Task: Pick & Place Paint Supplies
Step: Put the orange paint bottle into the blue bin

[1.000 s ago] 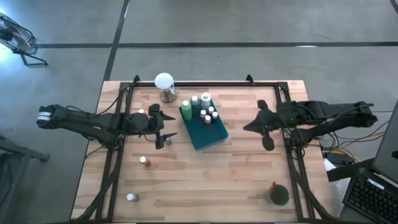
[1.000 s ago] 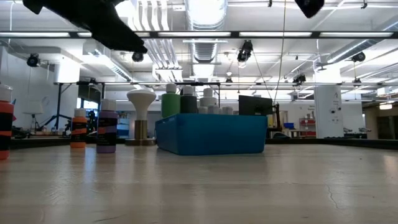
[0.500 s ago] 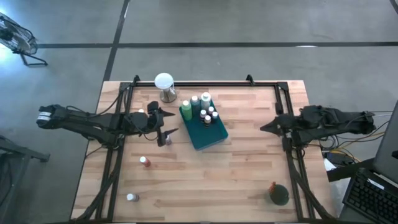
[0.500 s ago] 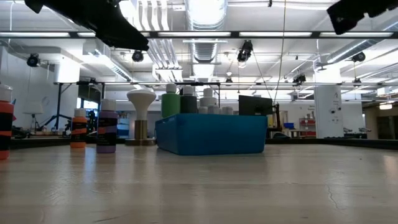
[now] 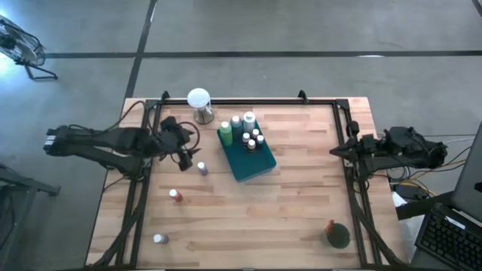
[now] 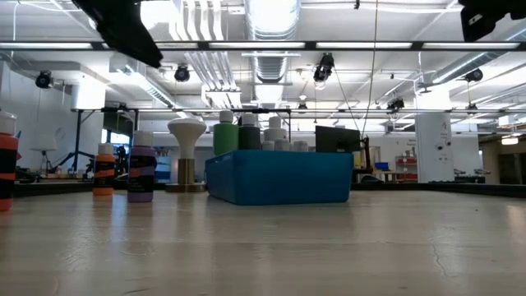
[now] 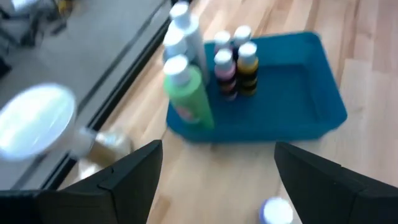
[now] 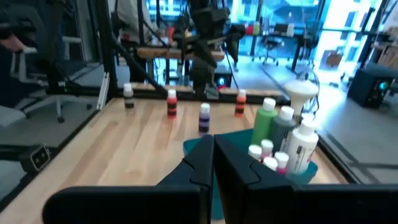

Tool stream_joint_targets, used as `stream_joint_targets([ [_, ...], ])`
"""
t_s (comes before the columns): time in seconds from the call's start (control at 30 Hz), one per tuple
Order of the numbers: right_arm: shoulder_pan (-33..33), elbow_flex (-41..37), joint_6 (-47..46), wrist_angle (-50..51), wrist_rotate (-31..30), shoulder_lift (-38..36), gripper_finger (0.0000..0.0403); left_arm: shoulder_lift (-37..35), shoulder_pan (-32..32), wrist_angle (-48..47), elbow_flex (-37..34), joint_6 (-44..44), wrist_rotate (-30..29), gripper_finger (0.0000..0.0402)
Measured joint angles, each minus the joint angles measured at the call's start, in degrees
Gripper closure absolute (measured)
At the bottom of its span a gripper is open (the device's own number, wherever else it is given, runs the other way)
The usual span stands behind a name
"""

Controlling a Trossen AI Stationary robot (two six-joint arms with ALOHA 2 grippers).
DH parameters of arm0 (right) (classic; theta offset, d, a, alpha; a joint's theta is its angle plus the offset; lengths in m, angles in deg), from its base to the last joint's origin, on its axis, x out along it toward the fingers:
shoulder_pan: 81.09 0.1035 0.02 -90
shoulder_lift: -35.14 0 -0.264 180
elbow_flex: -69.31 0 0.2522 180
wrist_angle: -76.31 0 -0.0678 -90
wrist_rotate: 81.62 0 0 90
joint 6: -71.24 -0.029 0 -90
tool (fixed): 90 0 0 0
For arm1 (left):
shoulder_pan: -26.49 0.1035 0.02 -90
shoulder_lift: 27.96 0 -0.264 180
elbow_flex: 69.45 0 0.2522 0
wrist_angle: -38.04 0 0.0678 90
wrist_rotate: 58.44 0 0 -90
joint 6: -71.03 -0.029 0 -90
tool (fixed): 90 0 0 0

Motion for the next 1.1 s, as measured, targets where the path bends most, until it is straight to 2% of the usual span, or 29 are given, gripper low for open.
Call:
stream_joint_targets([
  [0.37,0.00,0.02,-0.11,-0.19,0.02,-1.37,0.0394,1.53,1.09,-28.77,11.36,19.02,-2.11,0.0087],
  [0.5,0.00,0.00,-0.11,0.00,0.04,-0.69,0.0394,3.93,3.90,-37.54,14.32,27.18,-1.66,0.0089],
  [0.6,0.00,0.02,-0.11,-0.15,0.04,-0.43,0.0394,6.40,8.16,-42.46,15.44,31.11,1.50,0.0096],
  [0.7,0.00,0.00,-0.10,0.00,0.06,-0.31,0.0394,8.87,12.87,-44.53,15.54,29.73,6.53,0.0109],
  [0.87,0.00,0.00,-0.09,-0.13,0.09,-0.40,0.0394,12.47,19.82,-44.70,15.54,24.76,10.77,0.0126],
  [1.1,0.00,0.00,-0.09,-0.09,0.11,-0.35,0.0394,17.27,25.89,-44.64,14.89,19.20,12.05,0.0129],
])
